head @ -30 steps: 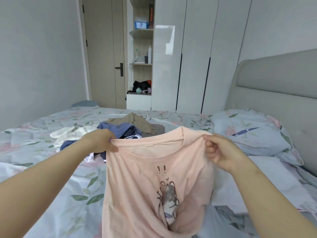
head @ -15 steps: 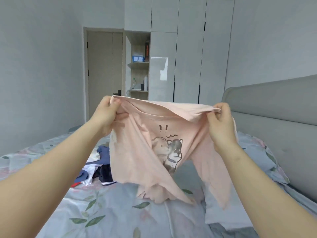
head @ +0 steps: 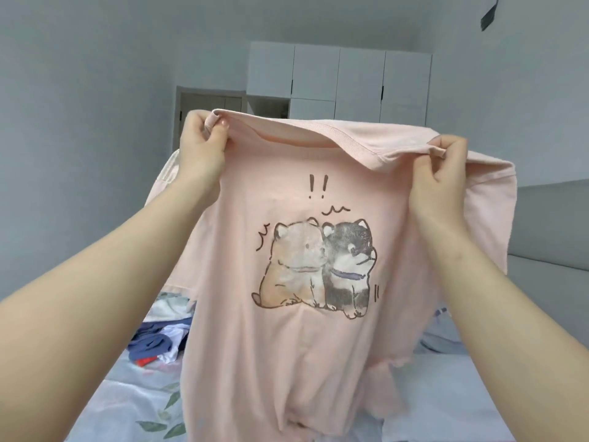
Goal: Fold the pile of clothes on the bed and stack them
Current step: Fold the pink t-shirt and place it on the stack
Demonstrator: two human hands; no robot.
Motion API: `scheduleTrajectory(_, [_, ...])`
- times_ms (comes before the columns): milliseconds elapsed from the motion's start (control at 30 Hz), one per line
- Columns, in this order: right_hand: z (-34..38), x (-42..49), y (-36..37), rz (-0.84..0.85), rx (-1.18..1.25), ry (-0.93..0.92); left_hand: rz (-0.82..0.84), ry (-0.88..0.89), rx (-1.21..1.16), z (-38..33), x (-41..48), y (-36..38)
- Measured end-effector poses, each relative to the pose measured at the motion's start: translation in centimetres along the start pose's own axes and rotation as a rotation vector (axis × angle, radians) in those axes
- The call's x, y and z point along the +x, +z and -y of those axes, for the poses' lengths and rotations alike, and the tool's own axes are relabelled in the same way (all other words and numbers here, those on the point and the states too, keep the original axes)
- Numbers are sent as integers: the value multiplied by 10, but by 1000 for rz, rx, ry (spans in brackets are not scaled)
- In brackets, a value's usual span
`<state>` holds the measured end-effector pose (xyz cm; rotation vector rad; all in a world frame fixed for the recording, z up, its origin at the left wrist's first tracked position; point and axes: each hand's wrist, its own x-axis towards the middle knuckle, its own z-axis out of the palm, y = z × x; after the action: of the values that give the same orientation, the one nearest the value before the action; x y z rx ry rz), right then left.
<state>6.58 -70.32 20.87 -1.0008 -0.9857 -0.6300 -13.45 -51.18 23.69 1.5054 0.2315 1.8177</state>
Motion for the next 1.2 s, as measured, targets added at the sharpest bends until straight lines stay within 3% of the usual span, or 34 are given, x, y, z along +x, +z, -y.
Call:
scheduleTrajectory(733, [53, 27, -8, -215, -83, -300, -97, 401, 28, -85, -3, 13])
scheduleTrajectory(1000, [53, 16, -13, -326, -250, -82, -103, 306, 47, -65, -13, 19])
scheduleTrajectory(1200, [-27, -9, 2, -93, -389, 140, -8, 136, 248, 20, -37, 23])
